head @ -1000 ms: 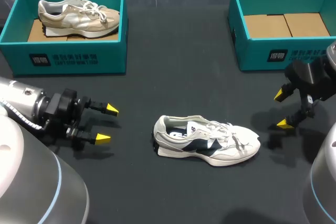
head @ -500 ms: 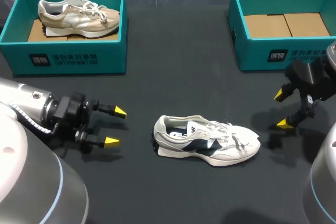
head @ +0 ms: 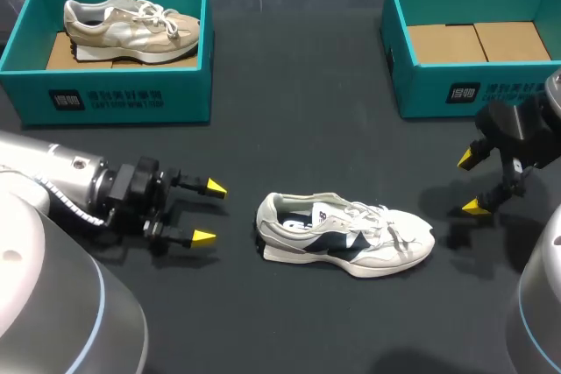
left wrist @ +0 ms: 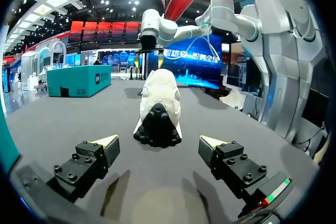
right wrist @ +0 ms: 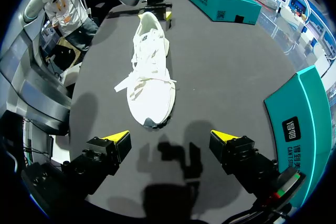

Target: Take the shoe out of the shoebox, open the shoe tongue, remove and reinsert the insole, then place the shoe into the shoebox

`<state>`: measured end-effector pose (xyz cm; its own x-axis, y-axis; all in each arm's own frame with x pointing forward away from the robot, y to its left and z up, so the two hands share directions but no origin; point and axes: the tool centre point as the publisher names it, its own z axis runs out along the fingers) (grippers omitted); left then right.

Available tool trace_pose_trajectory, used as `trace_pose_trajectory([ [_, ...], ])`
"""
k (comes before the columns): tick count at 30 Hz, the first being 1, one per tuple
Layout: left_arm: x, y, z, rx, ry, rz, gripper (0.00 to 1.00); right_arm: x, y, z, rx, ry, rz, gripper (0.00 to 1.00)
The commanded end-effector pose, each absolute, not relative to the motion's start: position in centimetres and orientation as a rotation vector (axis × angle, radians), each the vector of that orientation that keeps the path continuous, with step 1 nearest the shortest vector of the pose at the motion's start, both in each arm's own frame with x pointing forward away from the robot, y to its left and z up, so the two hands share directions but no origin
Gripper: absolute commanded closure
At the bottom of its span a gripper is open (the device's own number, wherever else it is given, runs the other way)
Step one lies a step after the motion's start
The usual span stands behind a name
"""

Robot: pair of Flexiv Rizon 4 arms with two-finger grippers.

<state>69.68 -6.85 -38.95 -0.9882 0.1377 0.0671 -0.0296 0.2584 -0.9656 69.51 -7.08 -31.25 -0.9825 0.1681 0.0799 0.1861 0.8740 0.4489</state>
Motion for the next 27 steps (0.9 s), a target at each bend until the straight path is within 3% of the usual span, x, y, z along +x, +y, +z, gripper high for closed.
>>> trace_pose_trajectory([
  [1, 69.8, -6.9, -39.1, -0.105, -2.379, 1.83, 0.0, 69.3, -7.1, -31.2, -0.285, -3.007, -0.724, 0.0],
  [27, 68.7, -11.8, -40.2, -0.034, -2.358, 1.859, 0.0, 69.3, -7.1, -31.2, -0.285, -3.007, -0.724, 0.0],
])
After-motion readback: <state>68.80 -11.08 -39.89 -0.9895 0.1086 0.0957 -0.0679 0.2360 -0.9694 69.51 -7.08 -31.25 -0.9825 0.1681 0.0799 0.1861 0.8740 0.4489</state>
